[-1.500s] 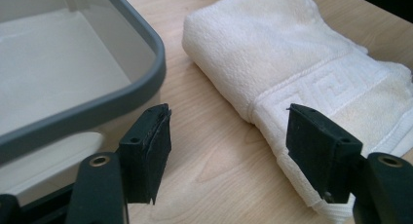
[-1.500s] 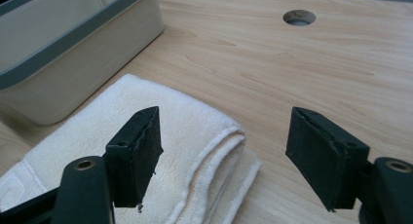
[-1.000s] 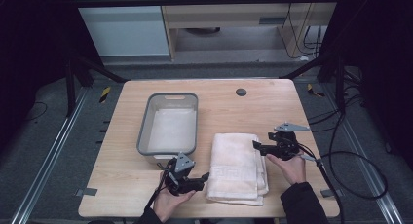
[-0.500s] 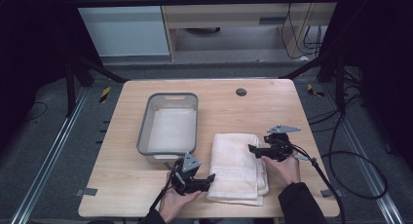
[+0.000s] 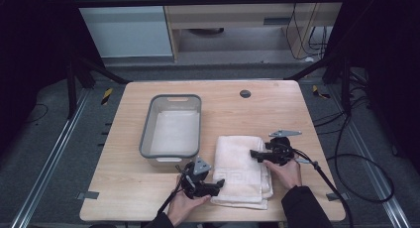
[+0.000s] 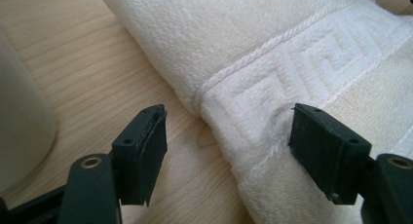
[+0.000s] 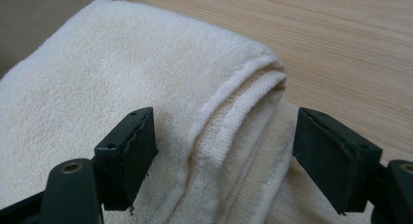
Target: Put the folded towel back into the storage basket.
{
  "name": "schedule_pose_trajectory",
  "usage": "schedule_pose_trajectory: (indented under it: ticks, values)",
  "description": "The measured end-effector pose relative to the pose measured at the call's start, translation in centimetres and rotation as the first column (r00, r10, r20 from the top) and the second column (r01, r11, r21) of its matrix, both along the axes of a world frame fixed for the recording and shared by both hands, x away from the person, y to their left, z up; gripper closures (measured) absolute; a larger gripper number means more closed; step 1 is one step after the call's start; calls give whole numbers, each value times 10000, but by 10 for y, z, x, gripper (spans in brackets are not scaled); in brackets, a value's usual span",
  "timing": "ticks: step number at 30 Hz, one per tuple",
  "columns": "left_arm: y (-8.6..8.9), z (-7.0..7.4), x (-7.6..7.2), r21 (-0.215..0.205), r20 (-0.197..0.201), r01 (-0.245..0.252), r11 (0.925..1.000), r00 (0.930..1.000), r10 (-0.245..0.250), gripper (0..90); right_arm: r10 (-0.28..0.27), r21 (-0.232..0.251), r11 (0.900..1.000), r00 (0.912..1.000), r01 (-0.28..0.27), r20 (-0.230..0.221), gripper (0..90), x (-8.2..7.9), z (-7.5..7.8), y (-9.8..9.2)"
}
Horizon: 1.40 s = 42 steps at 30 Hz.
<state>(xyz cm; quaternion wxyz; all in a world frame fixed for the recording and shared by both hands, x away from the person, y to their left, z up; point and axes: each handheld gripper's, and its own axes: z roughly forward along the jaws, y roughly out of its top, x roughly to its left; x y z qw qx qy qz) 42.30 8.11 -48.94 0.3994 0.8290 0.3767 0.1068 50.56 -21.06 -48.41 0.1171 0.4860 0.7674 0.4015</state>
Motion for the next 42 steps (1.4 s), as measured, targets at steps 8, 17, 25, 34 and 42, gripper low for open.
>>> schedule_pose_trajectory:
  ticks: [8, 17, 25, 34, 42]
  values:
    - [-3, -5, 3, 17, -345, 43, 10000, 9994, -42, 305, 14, -151, 9999, 9998, -17, -209, 244, 1, -6, 3]
    - [-5, -8, 7, -104, -769, 216, 9997, 9968, -223, 373, -18, -35, 10000, 9975, 16, -708, 279, 4, -10, 5]
    - [-7, -6, 9, -317, -1329, 447, 9985, 9899, -485, 507, -4, 379, 9993, 9920, 53, -1266, 427, 4, -10, 6]
    - [-7, -6, 10, -581, -1625, 632, 9963, 9841, -719, 623, 292, 894, 9959, 9867, -150, -1600, 607, 5, -8, 5]
    - [-4, -4, 10, -864, -1705, 611, 9944, 9825, -752, 715, 342, 1098, 9938, 9894, -187, -1408, 652, 2, -1, 3]
